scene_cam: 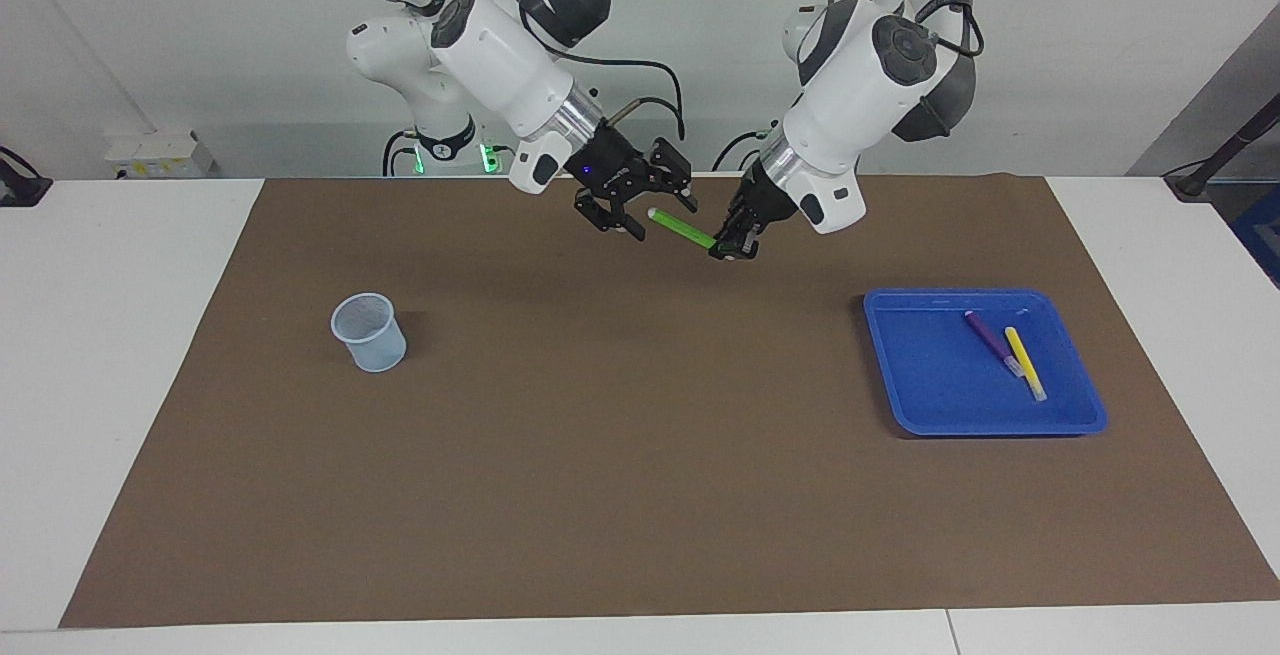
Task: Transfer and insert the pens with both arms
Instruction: 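Grasp the green pen with the right gripper from the left gripper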
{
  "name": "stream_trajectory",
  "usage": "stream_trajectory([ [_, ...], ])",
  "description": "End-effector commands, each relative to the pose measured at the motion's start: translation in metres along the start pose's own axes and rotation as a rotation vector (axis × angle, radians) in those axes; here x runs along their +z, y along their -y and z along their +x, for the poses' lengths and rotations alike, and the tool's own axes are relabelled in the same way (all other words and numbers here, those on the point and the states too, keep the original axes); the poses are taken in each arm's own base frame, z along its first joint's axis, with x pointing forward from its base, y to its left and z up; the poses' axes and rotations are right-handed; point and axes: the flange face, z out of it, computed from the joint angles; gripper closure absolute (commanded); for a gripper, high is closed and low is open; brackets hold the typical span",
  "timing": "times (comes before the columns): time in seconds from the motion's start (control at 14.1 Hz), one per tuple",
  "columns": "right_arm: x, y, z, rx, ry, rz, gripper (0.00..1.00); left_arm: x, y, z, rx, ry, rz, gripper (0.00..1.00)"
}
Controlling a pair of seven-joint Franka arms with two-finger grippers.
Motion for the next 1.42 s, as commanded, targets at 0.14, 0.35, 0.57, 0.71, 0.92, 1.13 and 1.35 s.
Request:
stream_trajectory([
  [0.14,0.001,0.001,0.001,0.016,-0.001,0.012,0.31,-0.002,0.008,0.0,-0.016,0.013,-0.014,1.0],
  [0.35,0.001,0.0,-0.001,0.008,0.002,0.009,0.51,-0.003,0.007,0.0,-0.016,0.013,-0.022,1.0],
  [0.57,0.001,-0.001,0.0,0.007,0.004,0.008,0.68,-0.001,0.008,0.001,-0.017,0.012,-0.019,1.0],
  [0.71,0.002,-0.001,-0.001,0.005,0.007,0.007,0.8,-0.001,0.008,0.001,-0.017,0.013,-0.022,1.0],
  [0.92,0.001,-0.002,-0.002,0.01,0.031,0.003,1.0,-0.003,0.008,0.0,-0.018,0.013,-0.024,1.0],
  [1.13,-0.002,-0.008,0.0,0.023,0.071,-0.006,1.0,-0.007,0.01,-0.002,-0.011,0.011,-0.028,1.0],
  [1.35,-0.004,-0.007,0.001,0.031,0.073,-0.004,1.0,-0.011,0.011,0.0,-0.002,0.009,-0.036,0.46],
])
